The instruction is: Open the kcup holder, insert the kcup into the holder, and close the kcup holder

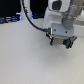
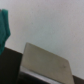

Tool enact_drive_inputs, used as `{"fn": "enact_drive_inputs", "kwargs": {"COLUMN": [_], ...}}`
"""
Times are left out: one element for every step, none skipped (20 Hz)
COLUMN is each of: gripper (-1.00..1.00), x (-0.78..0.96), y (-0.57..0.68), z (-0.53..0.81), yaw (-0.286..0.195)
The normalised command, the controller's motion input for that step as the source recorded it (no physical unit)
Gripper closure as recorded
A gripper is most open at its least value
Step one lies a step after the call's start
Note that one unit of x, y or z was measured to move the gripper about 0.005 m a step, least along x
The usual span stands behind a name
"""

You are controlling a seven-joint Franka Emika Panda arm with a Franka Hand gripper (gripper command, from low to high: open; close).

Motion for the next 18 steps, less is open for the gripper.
{"fn": "enact_drive_inputs", "kwargs": {"gripper": [-1.0, -1.0, -1.0, -1.0, -1.0, -1.0, -1.0, -1.0, -1.0, -1.0, -1.0, -1.0, -1.0, -1.0, -1.0, -1.0, -1.0, -1.0], "x": [-0.31, -0.36, -0.38, -0.42, -0.43, -0.45, -0.48, -0.53, -0.56, -0.57, -0.54, -0.56, -0.57, -0.59, -0.61, -0.62, -0.64, -0.67], "y": [0.3, 0.3, 0.38, 0.42, 0.44, 0.44, 0.44, 0.46, 0.48, 0.49, 0.48, 0.48, 0.49, 0.48, 0.48, 0.48, 0.48, 0.49], "z": [-0.01, -0.01, 0.01, 0.01, 0.01, 0.01, 0.02, 0.02, 0.03, 0.04, 0.03, 0.04, 0.04, 0.04, 0.04, 0.03, 0.03, 0.02], "yaw": [0.162, 0.141, 0.129, 0.112, 0.108, 0.107, 0.105, 0.103, 0.102, 0.102, 0.098, 0.099, 0.1, 0.102, 0.103, 0.101, 0.097, 0.091]}}
